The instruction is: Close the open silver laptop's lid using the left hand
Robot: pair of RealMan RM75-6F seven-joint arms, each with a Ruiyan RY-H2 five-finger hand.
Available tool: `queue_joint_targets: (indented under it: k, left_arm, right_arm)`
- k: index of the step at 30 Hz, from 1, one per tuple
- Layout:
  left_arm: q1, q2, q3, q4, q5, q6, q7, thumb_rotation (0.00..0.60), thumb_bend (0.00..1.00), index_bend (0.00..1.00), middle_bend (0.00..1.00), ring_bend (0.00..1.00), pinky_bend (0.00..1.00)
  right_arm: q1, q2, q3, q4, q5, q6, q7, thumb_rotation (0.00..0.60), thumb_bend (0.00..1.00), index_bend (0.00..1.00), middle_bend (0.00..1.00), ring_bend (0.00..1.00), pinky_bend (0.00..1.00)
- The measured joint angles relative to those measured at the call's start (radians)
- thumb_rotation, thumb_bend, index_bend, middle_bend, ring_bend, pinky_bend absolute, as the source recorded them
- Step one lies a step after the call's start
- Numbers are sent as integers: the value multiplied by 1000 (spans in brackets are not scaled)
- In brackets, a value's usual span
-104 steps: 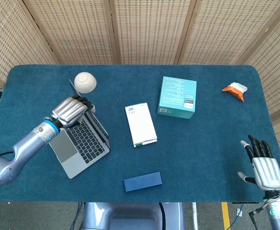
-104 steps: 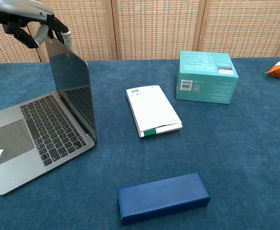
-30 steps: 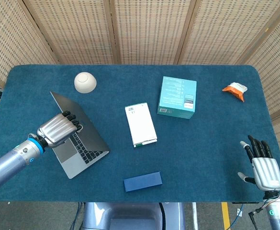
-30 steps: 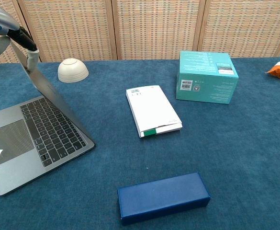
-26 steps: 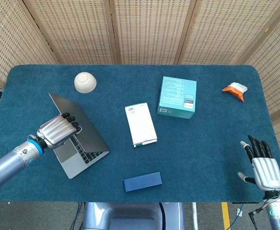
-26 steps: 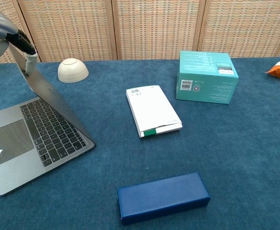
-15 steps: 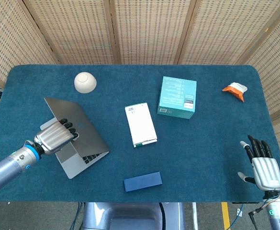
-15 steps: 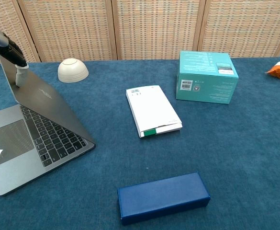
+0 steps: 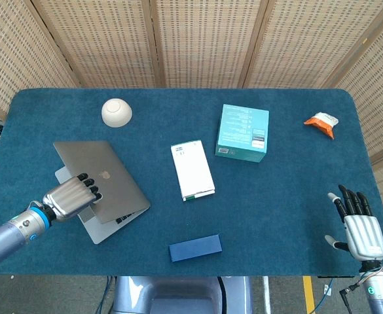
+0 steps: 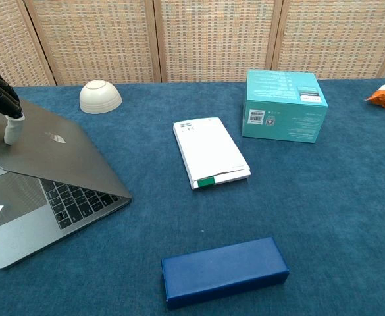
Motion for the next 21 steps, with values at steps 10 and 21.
queue_joint_targets:
  k: [10,21]
  left_arm:
    - [28,-18,15,9,20,6,17,600,1000,361,333,207,171]
    - [70,-76,44,35,39,16,35,600,1000,362,334,207,171]
  right_arm:
    - [1,0,0,0,3,-3,-1,600,33,142,0,0,0]
    - [1,-1,0,1,3,-5,-2,600,32,142,0,0,0]
